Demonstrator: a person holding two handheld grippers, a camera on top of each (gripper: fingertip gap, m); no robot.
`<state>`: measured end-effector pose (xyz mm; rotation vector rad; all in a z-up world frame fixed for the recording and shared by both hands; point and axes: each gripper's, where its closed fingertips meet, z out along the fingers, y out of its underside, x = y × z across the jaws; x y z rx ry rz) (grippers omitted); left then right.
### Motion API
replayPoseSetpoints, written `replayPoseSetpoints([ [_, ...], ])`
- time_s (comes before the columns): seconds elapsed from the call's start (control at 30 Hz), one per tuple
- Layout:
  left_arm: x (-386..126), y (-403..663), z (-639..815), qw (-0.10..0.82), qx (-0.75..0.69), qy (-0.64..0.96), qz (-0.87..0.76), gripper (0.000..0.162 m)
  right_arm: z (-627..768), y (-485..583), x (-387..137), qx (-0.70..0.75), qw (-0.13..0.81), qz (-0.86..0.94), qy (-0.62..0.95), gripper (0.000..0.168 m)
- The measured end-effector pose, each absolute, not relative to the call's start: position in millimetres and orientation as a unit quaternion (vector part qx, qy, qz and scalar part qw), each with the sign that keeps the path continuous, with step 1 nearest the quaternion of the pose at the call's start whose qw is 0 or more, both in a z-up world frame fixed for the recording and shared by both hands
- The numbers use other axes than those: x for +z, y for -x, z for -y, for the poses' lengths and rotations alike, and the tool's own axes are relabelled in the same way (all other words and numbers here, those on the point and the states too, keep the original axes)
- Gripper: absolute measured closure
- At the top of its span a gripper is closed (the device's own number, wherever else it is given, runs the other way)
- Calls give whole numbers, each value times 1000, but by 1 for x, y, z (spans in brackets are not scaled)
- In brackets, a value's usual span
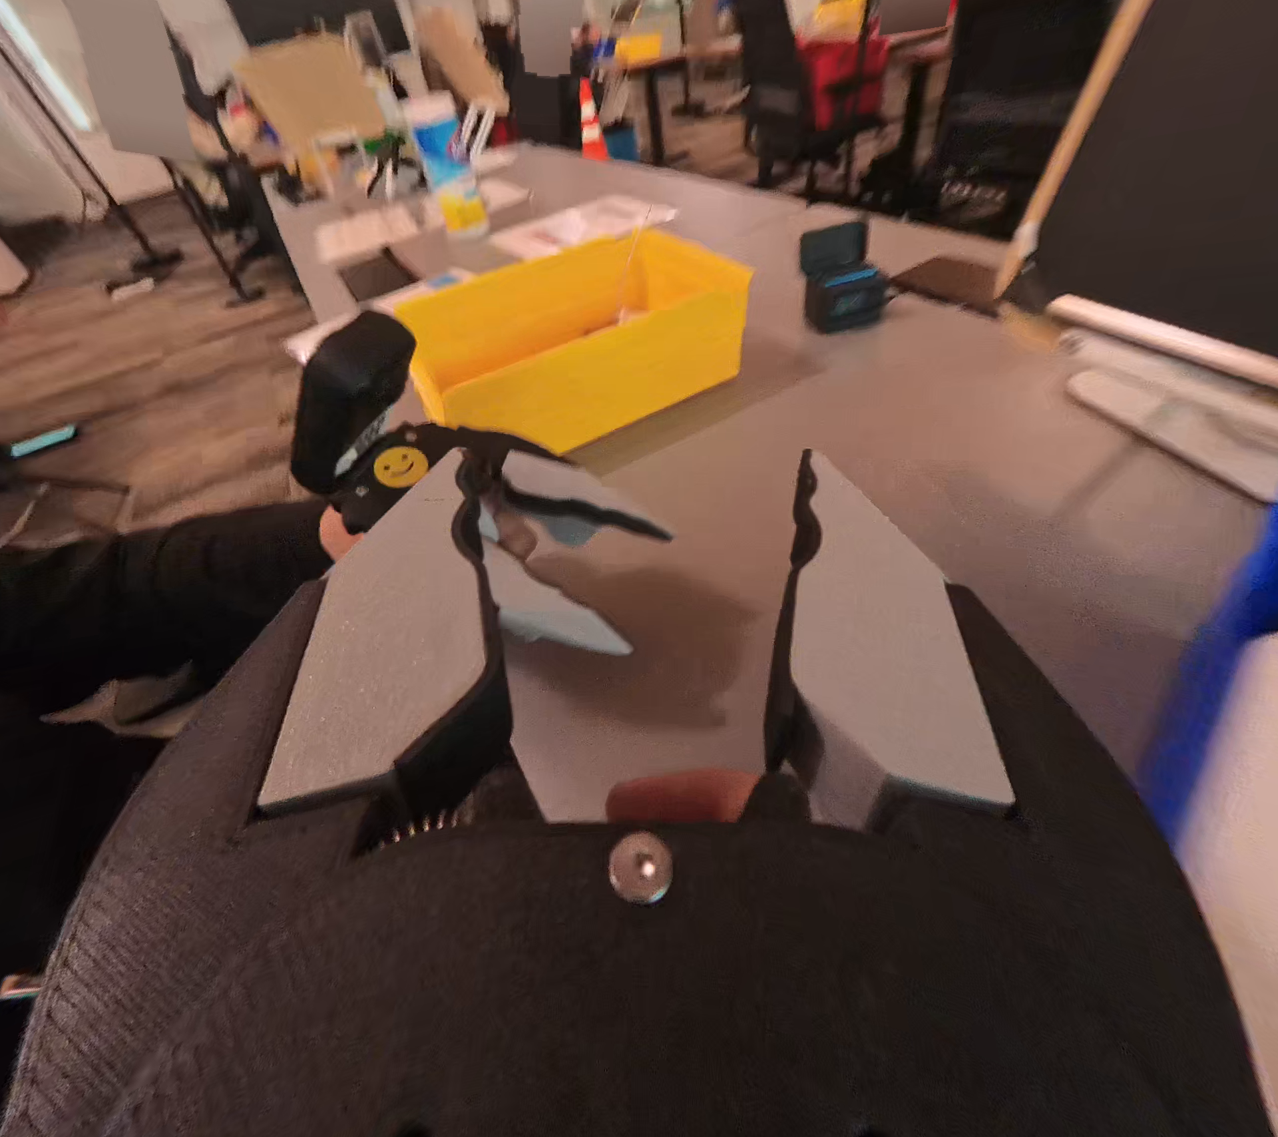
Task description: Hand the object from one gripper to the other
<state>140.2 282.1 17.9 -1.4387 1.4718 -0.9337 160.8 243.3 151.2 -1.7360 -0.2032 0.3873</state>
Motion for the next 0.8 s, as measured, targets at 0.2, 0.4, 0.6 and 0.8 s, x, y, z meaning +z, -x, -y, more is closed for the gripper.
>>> replayPoseSetpoints([
  [0.2, 22, -142, -304, 478, -362, 557, -575, 104, -315, -156, 68, 91, 597, 77, 793, 83],
  [0.4, 34, -137, -302, 432, -464, 537, -556, 124, -332, -180, 27, -5, 621, 68, 781, 87],
  [0.6, 40, -135, -301, 398, -519, 529, -541, 130, -329, -184, 39, 19, 650, 55, 758, 87],
  [0.8, 41, -135, -295, 427, -494, 511, -559, 128, -324, -179, 42, 5, 660, 67, 748, 90],
])
